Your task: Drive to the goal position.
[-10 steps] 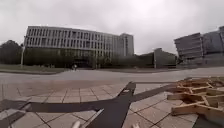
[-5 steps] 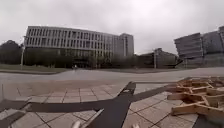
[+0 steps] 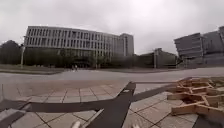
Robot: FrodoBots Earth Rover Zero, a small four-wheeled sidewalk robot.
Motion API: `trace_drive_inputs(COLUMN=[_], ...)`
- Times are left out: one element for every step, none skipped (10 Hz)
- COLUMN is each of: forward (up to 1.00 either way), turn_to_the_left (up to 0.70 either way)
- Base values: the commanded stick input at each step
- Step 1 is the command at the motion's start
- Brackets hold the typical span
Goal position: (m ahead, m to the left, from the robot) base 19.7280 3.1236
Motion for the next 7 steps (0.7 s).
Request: trace_drive_inputs(forward=[0.7,0.7,0.7,0.7,0.7,0.7,0.56], turn_to_the_left=[0.11,0.29,0.24,0.14,0.05,0.01,0.0])
